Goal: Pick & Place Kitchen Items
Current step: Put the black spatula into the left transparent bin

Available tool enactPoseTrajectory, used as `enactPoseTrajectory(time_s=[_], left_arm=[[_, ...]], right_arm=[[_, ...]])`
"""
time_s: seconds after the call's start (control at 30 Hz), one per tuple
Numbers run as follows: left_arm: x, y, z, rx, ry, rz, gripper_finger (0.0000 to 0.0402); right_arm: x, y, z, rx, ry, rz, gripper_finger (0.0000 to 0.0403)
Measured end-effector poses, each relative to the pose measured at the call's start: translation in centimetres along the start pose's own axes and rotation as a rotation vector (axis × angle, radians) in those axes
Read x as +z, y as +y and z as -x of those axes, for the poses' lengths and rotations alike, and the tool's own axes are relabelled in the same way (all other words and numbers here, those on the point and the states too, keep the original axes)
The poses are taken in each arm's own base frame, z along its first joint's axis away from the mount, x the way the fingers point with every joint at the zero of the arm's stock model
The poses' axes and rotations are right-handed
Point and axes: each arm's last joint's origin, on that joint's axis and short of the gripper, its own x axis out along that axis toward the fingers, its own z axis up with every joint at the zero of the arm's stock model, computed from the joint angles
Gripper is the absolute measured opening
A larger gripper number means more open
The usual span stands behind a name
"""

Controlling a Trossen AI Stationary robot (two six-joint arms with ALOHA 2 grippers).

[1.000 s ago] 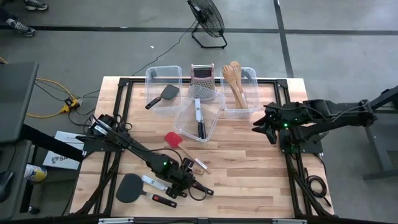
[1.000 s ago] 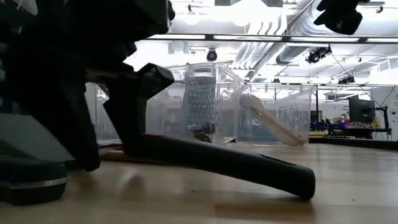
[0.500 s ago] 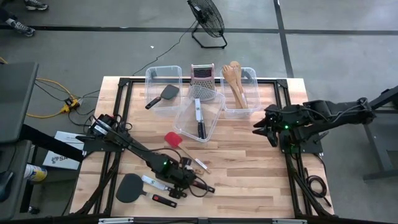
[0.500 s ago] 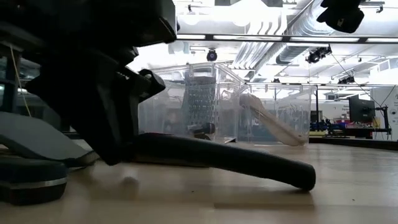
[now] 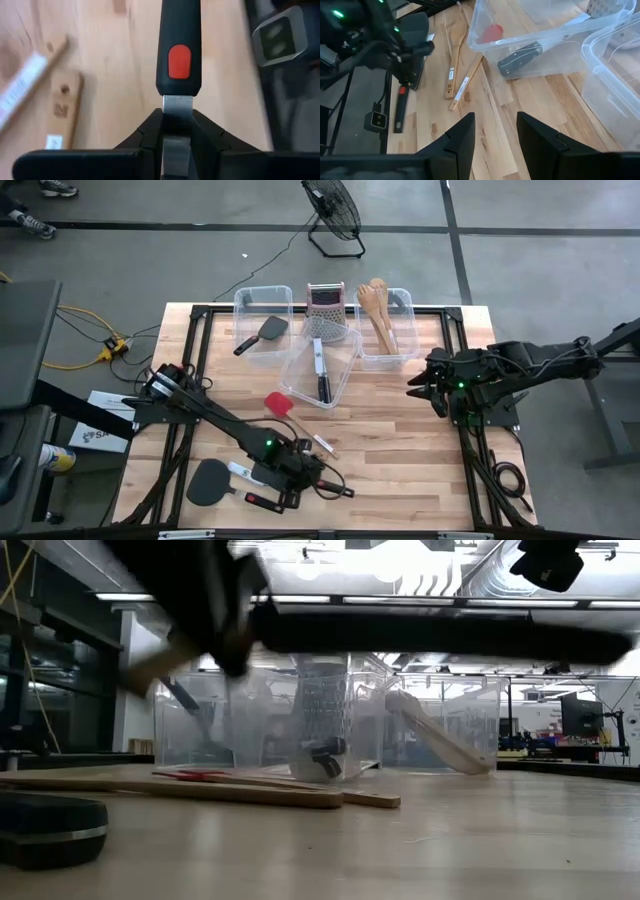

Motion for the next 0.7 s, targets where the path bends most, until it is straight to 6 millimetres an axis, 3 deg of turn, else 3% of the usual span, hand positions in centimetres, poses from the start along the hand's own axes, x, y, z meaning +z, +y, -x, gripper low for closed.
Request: enactPoseTrajectory(time_s=[0.23, 0.43, 0.7], left_arm=[[3.6, -1.1, 4.4, 0.122, -0.027, -0.019, 0.0064], [5.5, -1.0, 7.9, 0.432, -0.139, 0.006, 0.0064], [5.1, 0.2, 12.2, 0.846, -0.303, 0.154, 0.0064]], right_arm=[[0.0, 0.0, 0.0, 0.004, 0.002, 0.031, 0.0137], [0.0, 0.0, 0.0, 0.006, 0.004, 0.064, 0.0137], [-0.1, 0.1, 0.0, 0.03, 0.017, 0.11, 0.0137]])
